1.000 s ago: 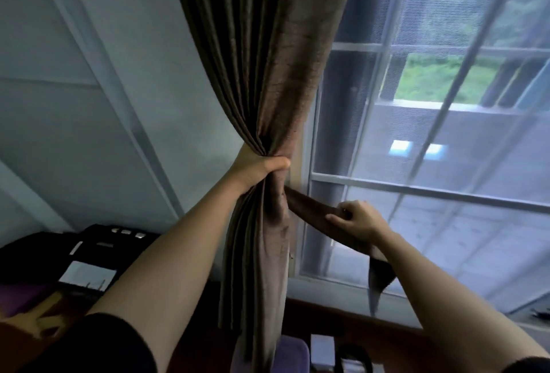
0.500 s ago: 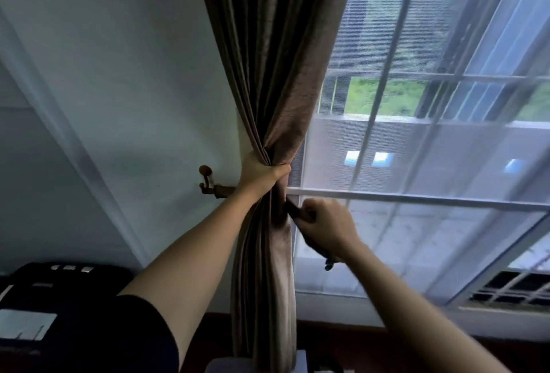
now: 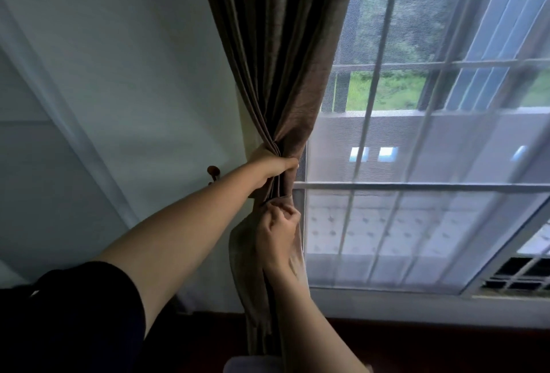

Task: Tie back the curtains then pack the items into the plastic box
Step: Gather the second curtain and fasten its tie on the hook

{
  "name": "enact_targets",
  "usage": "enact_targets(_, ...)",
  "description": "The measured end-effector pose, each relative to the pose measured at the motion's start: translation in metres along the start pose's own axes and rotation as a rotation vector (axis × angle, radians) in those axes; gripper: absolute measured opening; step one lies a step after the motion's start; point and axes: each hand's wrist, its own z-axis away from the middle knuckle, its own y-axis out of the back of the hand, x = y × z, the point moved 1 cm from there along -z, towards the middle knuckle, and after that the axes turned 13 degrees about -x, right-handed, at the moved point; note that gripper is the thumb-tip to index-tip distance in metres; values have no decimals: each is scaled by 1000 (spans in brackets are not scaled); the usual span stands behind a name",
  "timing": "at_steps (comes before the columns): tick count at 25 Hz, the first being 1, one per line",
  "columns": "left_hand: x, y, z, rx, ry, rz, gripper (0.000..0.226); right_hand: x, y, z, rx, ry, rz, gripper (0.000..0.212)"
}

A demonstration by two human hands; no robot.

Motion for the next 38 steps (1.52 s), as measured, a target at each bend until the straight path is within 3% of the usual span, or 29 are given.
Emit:
enact_targets(4,-4,0,-2,0,10,59,48,12,7,-10,-16,-11,-206,20)
enact_targets(6,-7,-1,-4,1,13,73,48,16,10,-14,60,-71,-185,40)
enact_targets(8,-9,-2,-4,6,8,73,46,16,11,-21,100,-196,-13,71)
enact_targets(10,-9,-2,-3,11,-3,83,44,11,11,-30,53,-203,54,92)
enact_targets(11,-10,-3,-5,9,-6,97,43,10,9,-36,5,-172,30,92)
enact_targets(16,-17,-3,-4,-37,4,162,28,9,-7,-41,37,-151,-61,82)
enact_targets(19,-18,2,-9,-77,12,167,37,9,-11,-42,47,-90,-86,86)
enact_targets(25,-14,3,-11,-88,20,154,44,9,8,-44,-174,-45,13,92)
enact_targets(32,-12,-1,-6,-108,63,126,54,16,-11,-46,146,-152,158,46)
enact_targets(34,-13,6,-1,-194,46,119,58,15,-9,-41,198,-167,141,38)
enact_targets(36,-20,22,10,-393,-23,111,54,17,-3,-39,183,-160,189,32)
enact_targets(38,-53,42,20,-477,-137,363,57,23,4,-37,127,-138,252,31)
